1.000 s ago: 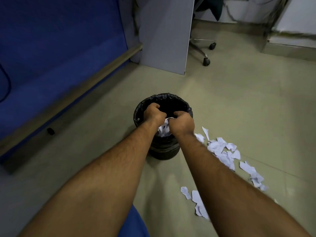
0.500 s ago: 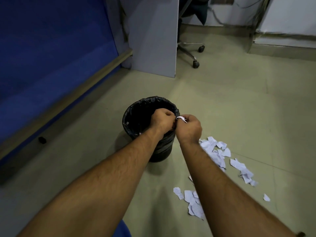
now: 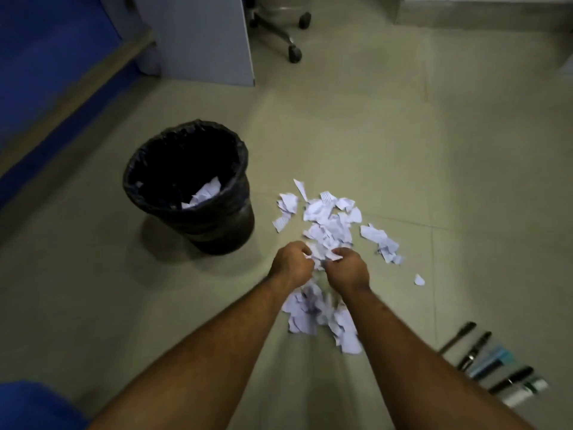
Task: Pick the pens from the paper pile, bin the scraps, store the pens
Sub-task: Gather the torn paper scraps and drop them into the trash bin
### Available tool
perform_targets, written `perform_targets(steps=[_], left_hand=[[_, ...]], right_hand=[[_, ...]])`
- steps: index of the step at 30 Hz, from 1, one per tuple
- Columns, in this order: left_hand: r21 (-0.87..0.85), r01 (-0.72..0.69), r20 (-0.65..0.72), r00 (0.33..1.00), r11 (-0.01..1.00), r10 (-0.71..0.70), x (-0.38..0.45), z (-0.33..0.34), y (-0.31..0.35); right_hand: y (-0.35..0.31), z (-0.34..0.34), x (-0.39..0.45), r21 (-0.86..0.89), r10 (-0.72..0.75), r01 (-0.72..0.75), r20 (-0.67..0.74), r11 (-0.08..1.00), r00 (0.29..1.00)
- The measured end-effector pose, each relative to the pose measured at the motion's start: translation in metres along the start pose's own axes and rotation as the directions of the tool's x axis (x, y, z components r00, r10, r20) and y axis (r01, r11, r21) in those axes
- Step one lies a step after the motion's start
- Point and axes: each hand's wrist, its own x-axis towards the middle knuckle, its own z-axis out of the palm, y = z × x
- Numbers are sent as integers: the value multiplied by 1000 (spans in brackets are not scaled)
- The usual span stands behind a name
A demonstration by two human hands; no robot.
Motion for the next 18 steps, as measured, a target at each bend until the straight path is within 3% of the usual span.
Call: perform_targets(steps=[3, 5, 7, 10, 12, 15, 18], left_hand=[[264, 61, -31, 998, 962, -55, -14, 41, -22], [399, 155, -109, 987, 904, -121, -25, 57, -36], [431, 245, -176, 967, 868, -185, -33, 68, -48], [383, 305, -223, 947, 872, -233, -38, 80, -57], [374, 284, -239, 949, 883, -205, -39, 85, -55], [323, 190, -185, 973, 927, -136, -30, 90, -49], [63, 13, -110, 994, 998, -6, -20, 84, -42]], right_hand=[[52, 5, 0, -138, 11, 4, 108, 990, 994], [76, 9, -10, -318, -37, 39, 12, 947, 999], [92, 14, -25, -486, -58, -14, -133, 874, 989], [106, 28, -44, -554, -62, -107, -277, 826, 959], [110, 35, -48, -527, -61, -108, -293, 843, 954], [105, 42, -46, -448, -201, 79, -230, 891, 952], [103, 47, -28, -371, -392, 290, -234, 882, 890]])
